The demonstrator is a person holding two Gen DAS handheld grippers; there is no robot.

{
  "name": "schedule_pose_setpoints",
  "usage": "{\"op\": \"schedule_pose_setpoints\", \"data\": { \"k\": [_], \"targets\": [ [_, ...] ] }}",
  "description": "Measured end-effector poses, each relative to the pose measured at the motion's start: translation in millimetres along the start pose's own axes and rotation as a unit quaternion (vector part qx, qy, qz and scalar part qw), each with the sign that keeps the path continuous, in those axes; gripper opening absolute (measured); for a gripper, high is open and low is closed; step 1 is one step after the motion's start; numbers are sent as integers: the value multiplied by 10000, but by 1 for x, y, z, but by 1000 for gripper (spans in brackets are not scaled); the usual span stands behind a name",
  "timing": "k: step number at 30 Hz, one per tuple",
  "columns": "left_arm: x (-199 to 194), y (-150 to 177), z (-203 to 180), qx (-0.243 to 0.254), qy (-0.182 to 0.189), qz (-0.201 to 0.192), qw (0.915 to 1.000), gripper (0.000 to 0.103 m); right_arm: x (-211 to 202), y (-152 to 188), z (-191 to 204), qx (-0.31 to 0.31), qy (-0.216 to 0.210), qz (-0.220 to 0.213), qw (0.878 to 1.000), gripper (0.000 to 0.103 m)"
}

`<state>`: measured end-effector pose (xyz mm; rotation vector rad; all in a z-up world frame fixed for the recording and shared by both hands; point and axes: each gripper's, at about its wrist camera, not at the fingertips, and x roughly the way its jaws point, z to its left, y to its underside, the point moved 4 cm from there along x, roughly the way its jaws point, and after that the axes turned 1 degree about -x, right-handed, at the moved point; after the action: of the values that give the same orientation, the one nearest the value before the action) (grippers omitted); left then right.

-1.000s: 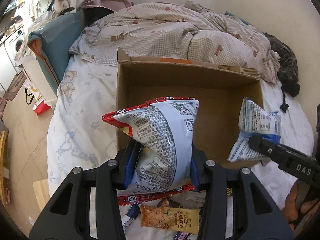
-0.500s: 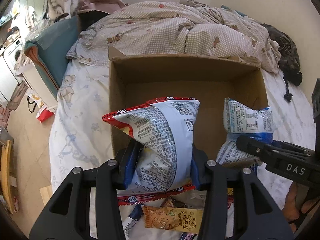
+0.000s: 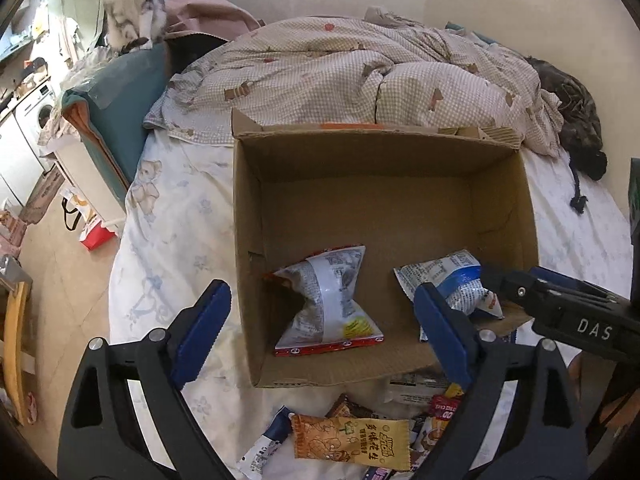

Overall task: Organize snacks
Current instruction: 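Move both tools back toward the remaining snack pile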

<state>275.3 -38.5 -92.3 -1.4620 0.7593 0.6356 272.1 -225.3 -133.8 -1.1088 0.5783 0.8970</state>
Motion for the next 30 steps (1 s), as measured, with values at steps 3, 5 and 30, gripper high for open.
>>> {"op": "schedule_pose_setpoints", "data": {
  "k": [3, 5, 30],
  "targets": [
    [-4, -1, 2, -40, 39, -52, 10000, 91, 1, -1, 2, -21, -21, 30, 10000, 94],
    [-6, -1, 5, -101, 32, -92, 9999, 91, 2, -2, 4, -17, -40, 49, 10000, 94],
    [-72, 17, 36, -510, -89, -407, 9978, 91, -71, 46, 21, -132, 62, -388, 9991, 92]
  ]
}}
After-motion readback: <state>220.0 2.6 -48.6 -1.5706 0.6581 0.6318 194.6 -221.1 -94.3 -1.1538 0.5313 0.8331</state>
